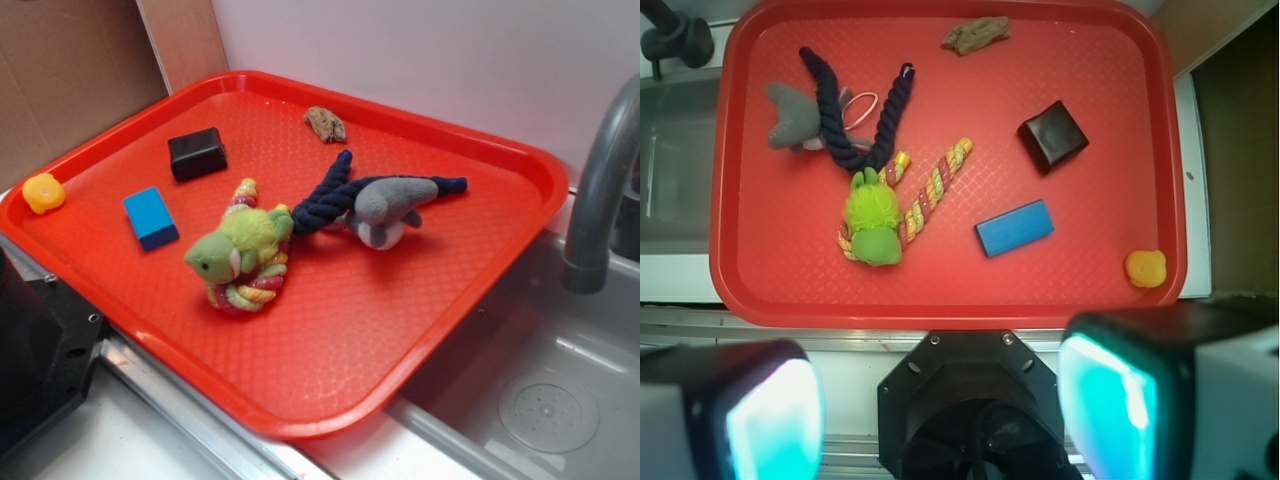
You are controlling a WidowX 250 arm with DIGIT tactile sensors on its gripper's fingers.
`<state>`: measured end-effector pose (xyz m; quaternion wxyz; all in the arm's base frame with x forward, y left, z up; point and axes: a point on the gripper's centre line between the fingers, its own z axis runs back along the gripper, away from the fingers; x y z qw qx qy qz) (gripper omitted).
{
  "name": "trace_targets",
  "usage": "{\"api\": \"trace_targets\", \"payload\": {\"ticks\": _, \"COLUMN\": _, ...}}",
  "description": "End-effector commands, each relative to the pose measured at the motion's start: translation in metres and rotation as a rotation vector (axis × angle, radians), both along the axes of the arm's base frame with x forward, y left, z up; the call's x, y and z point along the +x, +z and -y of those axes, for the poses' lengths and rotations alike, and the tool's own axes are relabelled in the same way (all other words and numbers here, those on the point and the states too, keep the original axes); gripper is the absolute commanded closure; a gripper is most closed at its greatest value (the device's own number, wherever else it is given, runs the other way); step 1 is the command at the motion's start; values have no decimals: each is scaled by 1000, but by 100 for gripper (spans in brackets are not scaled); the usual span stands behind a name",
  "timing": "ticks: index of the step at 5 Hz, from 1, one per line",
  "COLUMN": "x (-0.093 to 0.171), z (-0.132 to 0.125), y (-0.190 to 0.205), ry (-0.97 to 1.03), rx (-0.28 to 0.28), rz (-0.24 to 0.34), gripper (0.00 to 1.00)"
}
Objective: Grab the yellow duck.
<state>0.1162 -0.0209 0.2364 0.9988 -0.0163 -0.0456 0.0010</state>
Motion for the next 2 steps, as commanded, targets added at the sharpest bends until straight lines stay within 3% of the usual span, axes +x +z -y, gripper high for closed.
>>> {"api": "trace_targets", "payload": {"ticks": 1, "x": 0, "z": 0, "y": 0, "ry": 0, "rx": 0, "rz": 0, "gripper": 0}}
{"api": "trace_targets", "payload": {"ticks": 2, "x": 28, "z": -46, "y": -49, "ry": -23, "rx": 101, "rz": -56, "gripper": 0}}
